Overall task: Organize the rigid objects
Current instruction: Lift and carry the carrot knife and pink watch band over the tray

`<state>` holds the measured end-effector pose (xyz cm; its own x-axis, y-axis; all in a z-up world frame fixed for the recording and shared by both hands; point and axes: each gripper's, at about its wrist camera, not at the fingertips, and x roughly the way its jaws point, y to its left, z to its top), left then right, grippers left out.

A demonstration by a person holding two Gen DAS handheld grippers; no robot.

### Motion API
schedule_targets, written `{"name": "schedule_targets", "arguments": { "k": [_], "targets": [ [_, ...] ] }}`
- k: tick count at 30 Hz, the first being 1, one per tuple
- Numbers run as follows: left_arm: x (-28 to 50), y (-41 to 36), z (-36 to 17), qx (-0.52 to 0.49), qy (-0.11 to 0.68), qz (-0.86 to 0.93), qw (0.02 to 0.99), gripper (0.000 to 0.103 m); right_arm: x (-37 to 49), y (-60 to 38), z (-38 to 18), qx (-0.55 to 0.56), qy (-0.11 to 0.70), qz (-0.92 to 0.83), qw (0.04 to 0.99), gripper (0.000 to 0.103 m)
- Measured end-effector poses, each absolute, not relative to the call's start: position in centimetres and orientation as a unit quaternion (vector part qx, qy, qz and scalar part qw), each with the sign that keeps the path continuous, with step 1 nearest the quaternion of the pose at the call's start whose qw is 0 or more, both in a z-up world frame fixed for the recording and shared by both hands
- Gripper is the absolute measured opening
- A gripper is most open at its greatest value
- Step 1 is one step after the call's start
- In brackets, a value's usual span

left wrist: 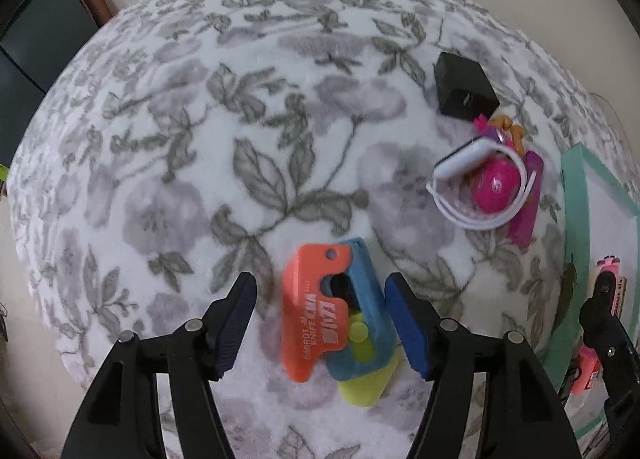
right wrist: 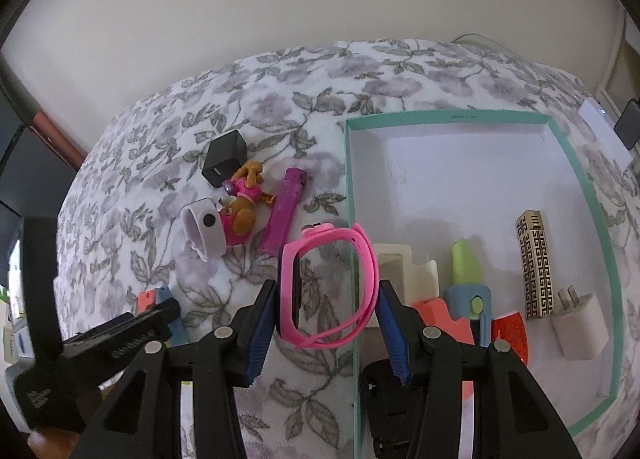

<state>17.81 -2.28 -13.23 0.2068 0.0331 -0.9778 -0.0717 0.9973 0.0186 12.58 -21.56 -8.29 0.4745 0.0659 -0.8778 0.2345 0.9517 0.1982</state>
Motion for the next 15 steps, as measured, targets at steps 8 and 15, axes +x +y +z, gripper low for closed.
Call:
{"name": "schedule_targets", "arguments": {
  "k": [8, 15],
  "targets": [
    [17.4, -3.6, -13.6, 0.009, 0.628, 0.019, 0.778, 0.057, 12.8, -21.2, -8.8, 0.136, 0.521, -0.050, 0.841, 0.051],
    [17.0, -2.4, -13.3, -0.049, 0.634, 0.001, 0.772, 0.056, 12.7, -20.9, -8.8, 0.131, 0.521, -0.049, 0.842, 0.051]
  ]
}}
